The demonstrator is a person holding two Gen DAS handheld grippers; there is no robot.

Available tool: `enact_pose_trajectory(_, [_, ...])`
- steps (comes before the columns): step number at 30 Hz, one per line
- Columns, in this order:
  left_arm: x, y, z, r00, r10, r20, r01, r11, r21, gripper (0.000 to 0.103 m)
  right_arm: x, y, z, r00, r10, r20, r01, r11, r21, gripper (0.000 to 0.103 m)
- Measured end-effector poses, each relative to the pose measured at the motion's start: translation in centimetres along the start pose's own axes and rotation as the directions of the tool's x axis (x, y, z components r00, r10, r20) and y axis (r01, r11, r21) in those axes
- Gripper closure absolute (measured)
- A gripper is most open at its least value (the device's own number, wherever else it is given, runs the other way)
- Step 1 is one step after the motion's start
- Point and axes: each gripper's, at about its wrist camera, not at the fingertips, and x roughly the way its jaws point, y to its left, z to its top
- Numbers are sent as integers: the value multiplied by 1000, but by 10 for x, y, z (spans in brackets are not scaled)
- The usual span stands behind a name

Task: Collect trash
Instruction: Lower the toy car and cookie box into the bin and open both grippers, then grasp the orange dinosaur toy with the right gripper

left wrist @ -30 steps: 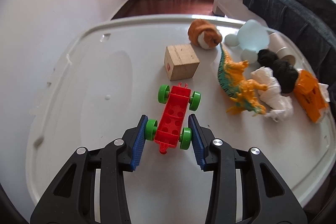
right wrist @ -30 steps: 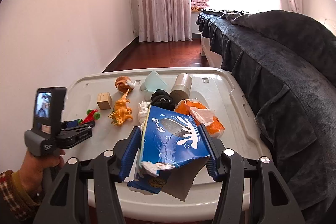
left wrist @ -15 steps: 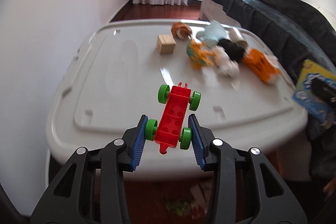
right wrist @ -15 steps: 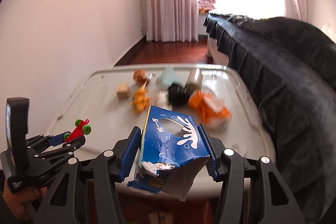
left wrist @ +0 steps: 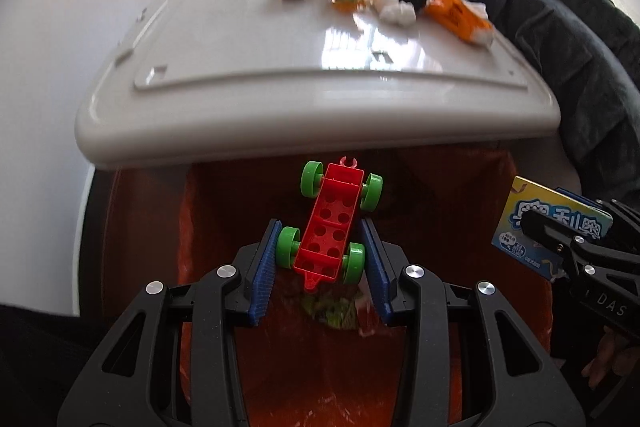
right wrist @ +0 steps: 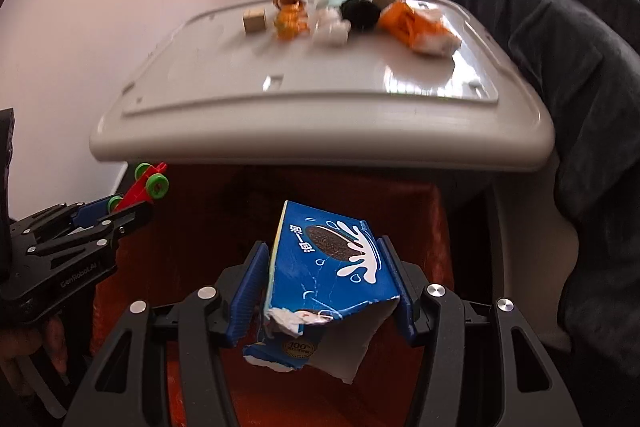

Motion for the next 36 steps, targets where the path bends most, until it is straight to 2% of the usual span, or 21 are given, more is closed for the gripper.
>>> enact_pose_trajectory(4, [2, -1, -12, 999, -16, -42, 15, 1000, -22, 62, 5, 0, -7, 999, -8, -44, 8, 1000, 7, 44])
enact_pose_trajectory(5, [3, -1, -12, 998, -22, -51, 21, 999, -30, 60, 7, -1, -6, 998, -6, -55, 7, 1000, 18, 37])
enact_pose_trajectory(7, [3, -1, -12, 998, 2, -60, -4, 999, -42, 33, 4, -3, -6, 999, -19, -41, 21, 999, 34, 27])
enact_pose_trajectory(9, [1, 0, -11, 998, 39, -55, -41, 998, -48, 26, 0, -5, -5, 999, -32, -21, 32, 999, 39, 22])
enact_pose_trajectory(13, [-1, 1, -7, 998, 53, -43, -55, 997, -45, 23, -7, -6, -1, 999, -45, 20, 44, 998, 41, 18])
enact_pose_trajectory(24, [-6, 0, 2, 999, 50, 5, -49, 998, -48, 23, -8, -10, 8, 997, -67, 43, 66, 997, 40, 18])
enact_pose_trajectory(28, [-22, 6, 24, 992, 88, 92, -84, 995, -46, 23, -17, -11, 36, 990, -96, 103, 95, 995, 12, 18])
enact_pose_trajectory(32, [-42, 20, 54, 972, 134, 192, -123, 990, -69, 23, -25, -5, 90, 980, -58, 193, 60, 998, -4, 14])
enact_pose_trajectory(36, [-53, 35, 82, 956, 151, 250, -127, 986, -111, 23, -13, 18, 150, 961, -28, 274, 53, 995, -85, 13])
